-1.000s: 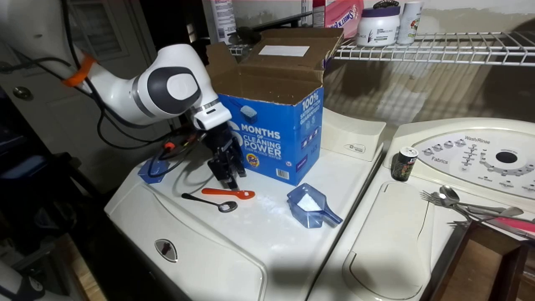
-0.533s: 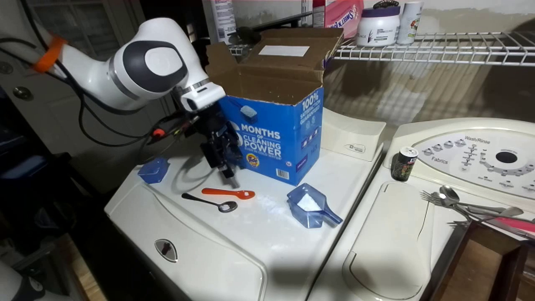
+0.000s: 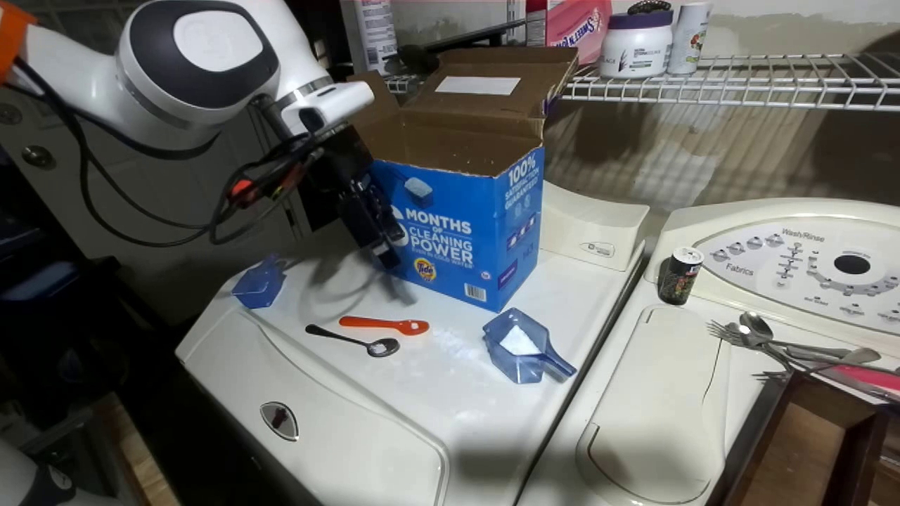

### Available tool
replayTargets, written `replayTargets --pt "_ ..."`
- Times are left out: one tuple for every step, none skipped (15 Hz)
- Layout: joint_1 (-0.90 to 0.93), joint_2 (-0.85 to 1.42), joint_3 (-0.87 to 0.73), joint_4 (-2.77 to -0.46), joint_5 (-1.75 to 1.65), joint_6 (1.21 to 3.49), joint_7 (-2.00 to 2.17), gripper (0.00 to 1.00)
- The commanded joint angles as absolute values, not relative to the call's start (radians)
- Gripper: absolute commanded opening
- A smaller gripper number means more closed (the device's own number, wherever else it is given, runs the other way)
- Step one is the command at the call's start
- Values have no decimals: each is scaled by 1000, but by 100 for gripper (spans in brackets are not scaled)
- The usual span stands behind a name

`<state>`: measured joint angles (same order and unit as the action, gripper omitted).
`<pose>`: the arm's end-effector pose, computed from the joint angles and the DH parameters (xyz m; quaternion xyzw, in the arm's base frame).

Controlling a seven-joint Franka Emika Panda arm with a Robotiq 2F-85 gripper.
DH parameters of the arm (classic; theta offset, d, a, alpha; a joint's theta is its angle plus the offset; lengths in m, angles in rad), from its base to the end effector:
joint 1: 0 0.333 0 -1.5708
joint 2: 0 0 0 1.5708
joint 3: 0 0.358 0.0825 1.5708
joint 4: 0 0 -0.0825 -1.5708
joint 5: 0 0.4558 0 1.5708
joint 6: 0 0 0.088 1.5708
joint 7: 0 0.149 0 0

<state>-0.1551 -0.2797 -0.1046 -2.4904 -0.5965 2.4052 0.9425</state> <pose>0.4922 -0.1500 0.3682 0.8989 -0.3761 0.1580 0.1598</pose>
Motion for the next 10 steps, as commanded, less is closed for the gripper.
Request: replayTargets --pt "-180 -347 -124 -2504 -507 2401 744 100" --pt "-188 -354 -126 -2497 -484 2390 703 100" --pt "-199 -360 -126 -2491 -465 2381 667 100" --pt "-208 -365 -128 -2486 -445 2375 633 100" --pt "-214 -369 -131 -2480 -418 2367 602 100" --pt "-238 -342 -96 -2486 -459 2400 664 100" --pt "-244 -348 -98 -2483 -443 2395 639 100" --pt "-247 -351 -100 -2482 -436 2394 625 100" --pt "-248 -353 -100 -2482 -434 2393 621 100" --pt "-248 -353 -100 -2482 -434 2392 620 100"
